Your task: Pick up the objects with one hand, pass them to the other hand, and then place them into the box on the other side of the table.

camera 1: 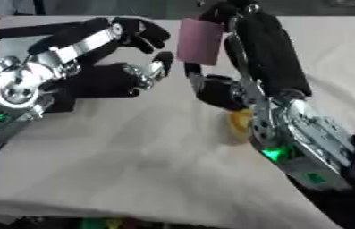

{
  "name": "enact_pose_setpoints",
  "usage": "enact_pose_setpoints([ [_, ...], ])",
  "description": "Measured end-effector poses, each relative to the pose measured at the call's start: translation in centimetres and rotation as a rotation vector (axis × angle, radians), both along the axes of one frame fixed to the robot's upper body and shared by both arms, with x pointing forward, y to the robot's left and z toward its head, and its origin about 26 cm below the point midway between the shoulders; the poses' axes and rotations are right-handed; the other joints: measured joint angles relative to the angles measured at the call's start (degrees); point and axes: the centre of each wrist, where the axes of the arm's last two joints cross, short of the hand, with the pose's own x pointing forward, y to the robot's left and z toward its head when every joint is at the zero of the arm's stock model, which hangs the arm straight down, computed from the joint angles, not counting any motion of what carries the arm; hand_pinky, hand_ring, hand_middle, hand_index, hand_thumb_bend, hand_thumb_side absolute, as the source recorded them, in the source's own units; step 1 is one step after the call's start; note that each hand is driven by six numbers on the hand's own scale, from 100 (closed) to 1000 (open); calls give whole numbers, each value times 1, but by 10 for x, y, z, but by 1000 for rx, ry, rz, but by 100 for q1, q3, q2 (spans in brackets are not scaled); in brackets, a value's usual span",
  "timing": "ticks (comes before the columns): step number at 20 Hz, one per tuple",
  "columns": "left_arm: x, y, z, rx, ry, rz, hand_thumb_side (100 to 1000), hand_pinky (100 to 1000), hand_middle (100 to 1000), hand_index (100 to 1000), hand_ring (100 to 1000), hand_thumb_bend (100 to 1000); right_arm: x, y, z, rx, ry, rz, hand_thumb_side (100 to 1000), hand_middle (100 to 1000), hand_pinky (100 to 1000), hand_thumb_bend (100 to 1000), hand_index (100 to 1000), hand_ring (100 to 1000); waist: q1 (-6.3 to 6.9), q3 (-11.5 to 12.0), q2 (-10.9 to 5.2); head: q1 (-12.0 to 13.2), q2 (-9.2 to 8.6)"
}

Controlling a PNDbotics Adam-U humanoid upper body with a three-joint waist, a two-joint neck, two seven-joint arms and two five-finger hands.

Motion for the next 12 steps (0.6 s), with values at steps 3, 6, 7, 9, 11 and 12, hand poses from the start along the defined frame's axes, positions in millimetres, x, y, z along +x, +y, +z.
enact_pose_setpoints([
  [3, 0, -1, -1, 0, 15, 0, 838, 1000, 798, 897, 863, 251, 0, 0, 0, -8, -14, -1, 100, 543, 751, 100, 480, 676, 0, 1, 1, 0, -1],
  [6, 0, -2, -2, 4, 26, 3, 937, 1000, 799, 900, 867, 277, 0, 0, 0, -13, -28, -3, 100, 542, 751, 100, 479, 675, 0, 1, 1, 2, -2],
  [7, 0, -2, -2, 6, 30, 6, 962, 1000, 798, 900, 868, 274, 0, 0, 0, -15, -31, -2, 100, 542, 751, 100, 478, 674, 0, 1, 2, 4, -2],
  [9, -1, -3, -3, 4, 41, 12, 1000, 1000, 798, 901, 869, 278, 0, 0, 0, -17, -39, -3, 100, 542, 751, 100, 477, 673, 0, 1, 2, 11, -4],
  [11, -1, -4, -4, 2, 53, 17, 1000, 1000, 798, 902, 871, 290, 0, 0, 0, -19, -46, -1, 100, 541, 753, 100, 478, 670, 0, 1, 2, 22, -5],
  [12, -1, -4, -4, 4, 59, 20, 1000, 1000, 796, 901, 871, 296, 0, 0, 0, -20, -50, -1, 100, 541, 753, 100, 478, 670, 0, 1, 2, 26, -6],
])
